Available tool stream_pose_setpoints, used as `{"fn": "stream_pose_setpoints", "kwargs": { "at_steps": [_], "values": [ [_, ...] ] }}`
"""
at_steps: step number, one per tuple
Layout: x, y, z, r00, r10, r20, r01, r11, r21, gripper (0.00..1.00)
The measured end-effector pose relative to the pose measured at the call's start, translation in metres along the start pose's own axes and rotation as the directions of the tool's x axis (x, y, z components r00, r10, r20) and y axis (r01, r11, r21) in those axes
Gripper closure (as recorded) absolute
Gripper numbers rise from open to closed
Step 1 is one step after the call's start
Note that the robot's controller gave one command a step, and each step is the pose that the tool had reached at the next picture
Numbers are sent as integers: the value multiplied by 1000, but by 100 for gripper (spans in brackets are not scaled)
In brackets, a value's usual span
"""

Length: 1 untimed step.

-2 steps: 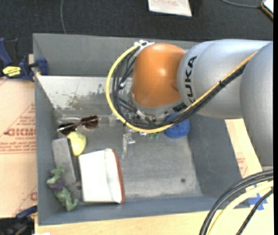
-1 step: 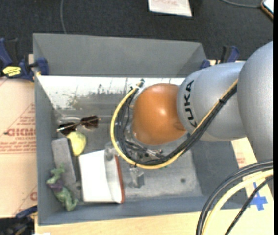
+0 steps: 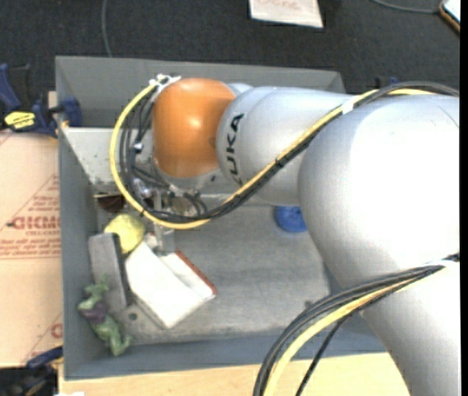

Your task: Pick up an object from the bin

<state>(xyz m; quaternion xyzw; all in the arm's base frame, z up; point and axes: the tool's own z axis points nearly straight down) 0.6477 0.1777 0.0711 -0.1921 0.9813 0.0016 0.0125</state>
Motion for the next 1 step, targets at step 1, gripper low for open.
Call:
{"fn": "stream_pose_setpoints", "kwargs": {
  "at_steps": [1],
  "values": [
    [162, -15, -9, 925, -379, 0, 379, 925, 1, 100]
  ]
}}
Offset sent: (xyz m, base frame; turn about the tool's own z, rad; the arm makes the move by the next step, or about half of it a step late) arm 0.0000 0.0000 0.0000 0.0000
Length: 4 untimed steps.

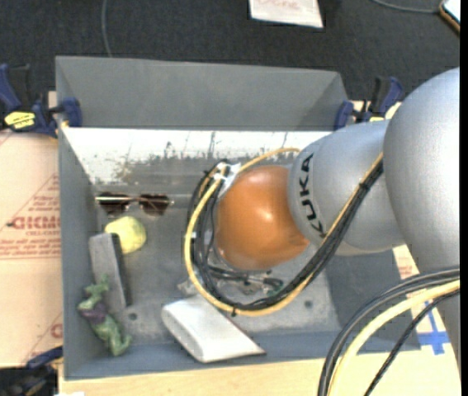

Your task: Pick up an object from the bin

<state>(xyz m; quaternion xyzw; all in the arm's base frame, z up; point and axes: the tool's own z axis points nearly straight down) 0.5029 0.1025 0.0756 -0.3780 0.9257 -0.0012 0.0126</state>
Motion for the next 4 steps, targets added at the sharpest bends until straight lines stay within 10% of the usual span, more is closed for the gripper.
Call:
{"fn": "stream_pose_setpoints", "kwargs": {
  "at_steps": [4],
  "values": [
    [1, 0, -46, 1000, 7, -5, -7, 1000, -4, 100]
  ]
}}
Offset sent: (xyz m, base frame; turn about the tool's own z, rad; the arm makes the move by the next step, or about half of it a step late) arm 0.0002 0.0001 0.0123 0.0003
